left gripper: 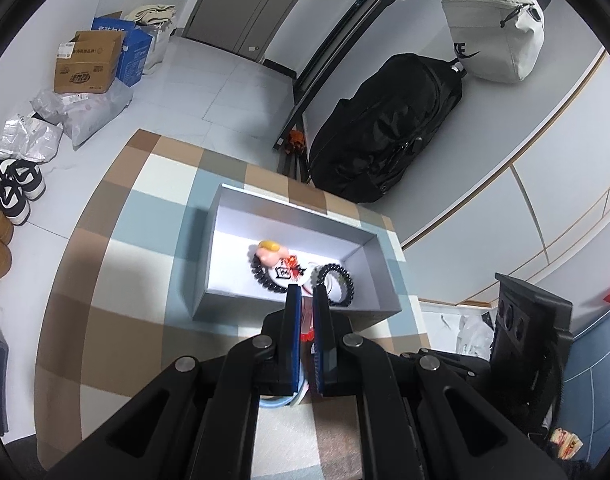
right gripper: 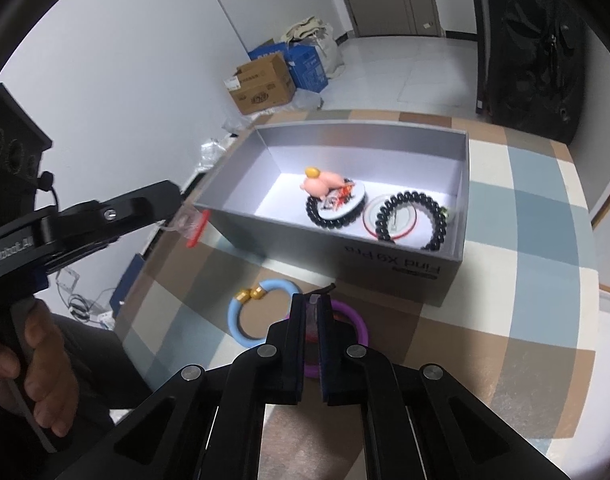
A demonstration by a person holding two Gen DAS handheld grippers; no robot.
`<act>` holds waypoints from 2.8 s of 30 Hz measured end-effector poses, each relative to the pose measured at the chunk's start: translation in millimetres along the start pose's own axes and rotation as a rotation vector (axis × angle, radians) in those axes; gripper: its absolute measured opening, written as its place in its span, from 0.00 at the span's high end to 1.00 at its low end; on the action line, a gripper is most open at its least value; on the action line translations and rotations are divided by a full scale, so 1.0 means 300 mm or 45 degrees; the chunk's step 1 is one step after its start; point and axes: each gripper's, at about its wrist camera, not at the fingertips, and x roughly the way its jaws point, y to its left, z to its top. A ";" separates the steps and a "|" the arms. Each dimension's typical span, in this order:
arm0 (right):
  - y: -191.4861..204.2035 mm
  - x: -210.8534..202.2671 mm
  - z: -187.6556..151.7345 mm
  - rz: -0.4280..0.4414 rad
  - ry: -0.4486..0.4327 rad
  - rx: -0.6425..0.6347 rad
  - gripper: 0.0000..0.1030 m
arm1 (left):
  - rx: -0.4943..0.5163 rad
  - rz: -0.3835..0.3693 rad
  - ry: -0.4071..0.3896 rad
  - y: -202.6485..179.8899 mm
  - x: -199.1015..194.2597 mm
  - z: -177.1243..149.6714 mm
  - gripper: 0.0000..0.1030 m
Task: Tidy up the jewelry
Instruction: 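Carry the red clip and clear charm into the silver box and open both tools, then withdraw both tools from the box toward the purple and blue rings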
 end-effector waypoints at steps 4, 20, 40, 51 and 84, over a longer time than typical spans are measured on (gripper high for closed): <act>0.005 -0.031 0.014 0.024 -0.037 -0.004 0.96 | -0.017 -0.008 0.008 -0.002 0.016 0.015 0.99; -0.031 -0.085 0.073 0.119 -0.076 0.064 0.96 | -0.052 -0.055 0.030 -0.042 0.060 0.066 0.99; -0.174 -0.102 0.265 0.113 -0.270 0.229 0.96 | -0.091 0.031 0.111 -0.041 0.217 0.163 0.99; -0.216 -0.033 0.265 0.100 -0.203 0.299 0.94 | -0.096 0.045 0.174 -0.024 0.244 0.160 0.99; -0.186 -0.121 0.200 -0.056 -0.253 0.216 0.00 | 0.032 0.343 0.031 -0.037 0.142 0.111 0.32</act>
